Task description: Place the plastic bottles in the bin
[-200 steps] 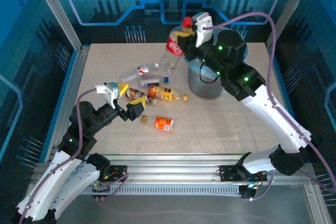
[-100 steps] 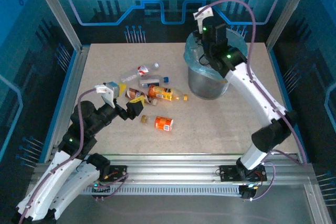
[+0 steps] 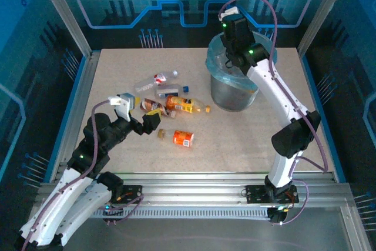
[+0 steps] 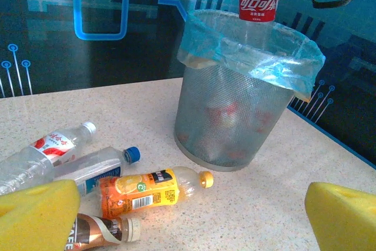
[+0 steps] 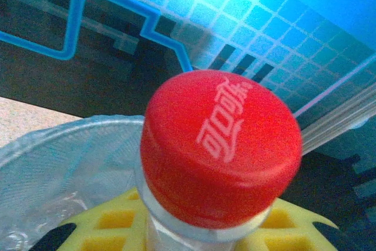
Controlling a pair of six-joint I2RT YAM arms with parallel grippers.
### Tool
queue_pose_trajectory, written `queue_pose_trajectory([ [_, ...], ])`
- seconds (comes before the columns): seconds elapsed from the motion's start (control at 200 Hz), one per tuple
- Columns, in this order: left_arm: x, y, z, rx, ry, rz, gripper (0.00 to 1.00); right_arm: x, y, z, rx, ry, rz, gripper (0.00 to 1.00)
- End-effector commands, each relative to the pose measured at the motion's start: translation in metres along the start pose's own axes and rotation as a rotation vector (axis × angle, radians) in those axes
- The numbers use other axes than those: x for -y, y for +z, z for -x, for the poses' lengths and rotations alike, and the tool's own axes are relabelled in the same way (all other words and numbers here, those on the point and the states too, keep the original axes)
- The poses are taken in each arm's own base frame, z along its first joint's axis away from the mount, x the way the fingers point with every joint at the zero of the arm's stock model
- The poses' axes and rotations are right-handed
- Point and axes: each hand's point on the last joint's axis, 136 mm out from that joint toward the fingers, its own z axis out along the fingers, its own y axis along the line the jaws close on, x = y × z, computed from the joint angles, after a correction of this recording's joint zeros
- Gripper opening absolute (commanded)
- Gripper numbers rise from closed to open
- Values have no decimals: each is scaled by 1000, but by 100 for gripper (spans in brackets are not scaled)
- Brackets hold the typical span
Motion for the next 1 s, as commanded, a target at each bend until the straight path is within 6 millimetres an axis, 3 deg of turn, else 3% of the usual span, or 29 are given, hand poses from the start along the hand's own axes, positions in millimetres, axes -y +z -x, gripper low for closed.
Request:
queue_pose_trajectory([
  [0.0,-4,2,-5,-12,-22,21,99,0,11,-5,-13,-40,-21,31],
  [0.23,-5,5,-7,-19,-31,24,99,-25,27,-9,30,-104,35,30],
  [0.505,-6,8,-9,-26,-34,26,99,-51,54,-57,-53,-98,115,33],
  [0.615,-6,8,-7,-29,-30,31,99,-53,55,-67,-74,-42,148,44],
  [0.745,-6,9,-5,-28,-25,33,99,-46,32,-46,-23,56,220,63],
  [0.99,-6,11,-6,-28,-37,32,99,-9,-22,9,130,257,302,72],
])
